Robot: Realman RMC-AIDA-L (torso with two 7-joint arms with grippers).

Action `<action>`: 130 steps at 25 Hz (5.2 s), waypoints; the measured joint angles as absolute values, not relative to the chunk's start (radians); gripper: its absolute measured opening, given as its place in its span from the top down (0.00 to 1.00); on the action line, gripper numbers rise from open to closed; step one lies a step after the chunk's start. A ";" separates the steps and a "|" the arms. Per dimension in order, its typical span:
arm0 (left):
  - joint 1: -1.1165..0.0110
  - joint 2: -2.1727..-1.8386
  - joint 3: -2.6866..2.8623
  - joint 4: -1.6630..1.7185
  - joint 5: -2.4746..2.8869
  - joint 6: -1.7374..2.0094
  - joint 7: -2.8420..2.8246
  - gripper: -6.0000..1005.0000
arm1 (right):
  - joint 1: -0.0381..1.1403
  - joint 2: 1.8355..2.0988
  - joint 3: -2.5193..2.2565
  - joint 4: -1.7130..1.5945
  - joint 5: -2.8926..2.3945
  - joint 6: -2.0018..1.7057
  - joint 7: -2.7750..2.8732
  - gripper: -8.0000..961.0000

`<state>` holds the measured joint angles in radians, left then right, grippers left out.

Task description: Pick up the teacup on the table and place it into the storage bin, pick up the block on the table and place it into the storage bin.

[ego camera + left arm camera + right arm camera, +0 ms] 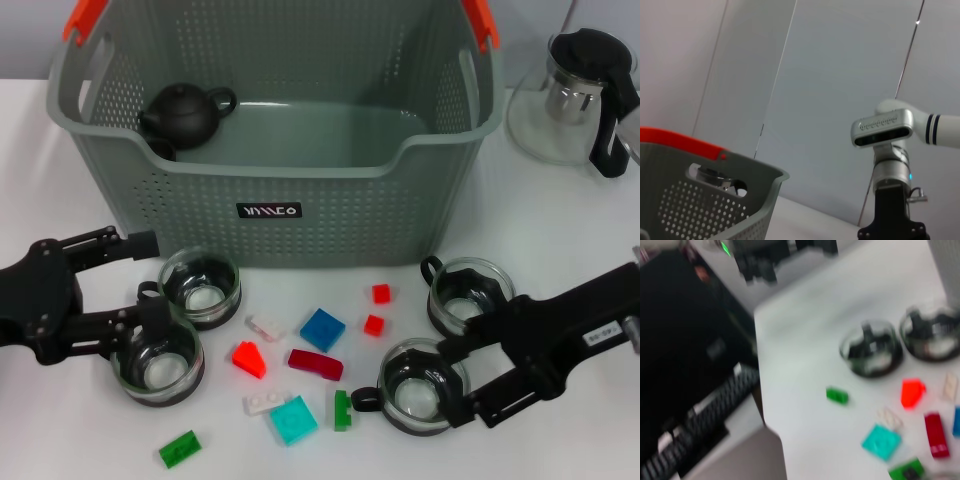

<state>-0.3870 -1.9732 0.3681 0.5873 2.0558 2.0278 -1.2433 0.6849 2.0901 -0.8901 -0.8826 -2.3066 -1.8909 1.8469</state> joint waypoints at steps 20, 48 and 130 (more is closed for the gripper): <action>-0.386 -1.982 0.368 0.576 2.060 1.991 -1.243 0.16 | 0.823 2.105 -1.001 -1.112 -2.702 -1.872 2.102 0.17; -0.382 -1.983 0.358 0.564 2.058 1.970 -1.247 0.16 | 0.800 2.117 -1.417 -1.101 -2.668 -1.631 2.227 0.36; -0.394 -1.993 0.357 0.540 2.049 1.923 -1.250 0.16 | 0.990 2.091 -0.971 -1.176 -2.312 -1.319 2.323 0.93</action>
<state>-0.3942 -1.9927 0.3574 0.5398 2.0490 1.9229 -1.2496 0.9896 2.0912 -0.9710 -1.1755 -2.3124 -1.3187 2.3231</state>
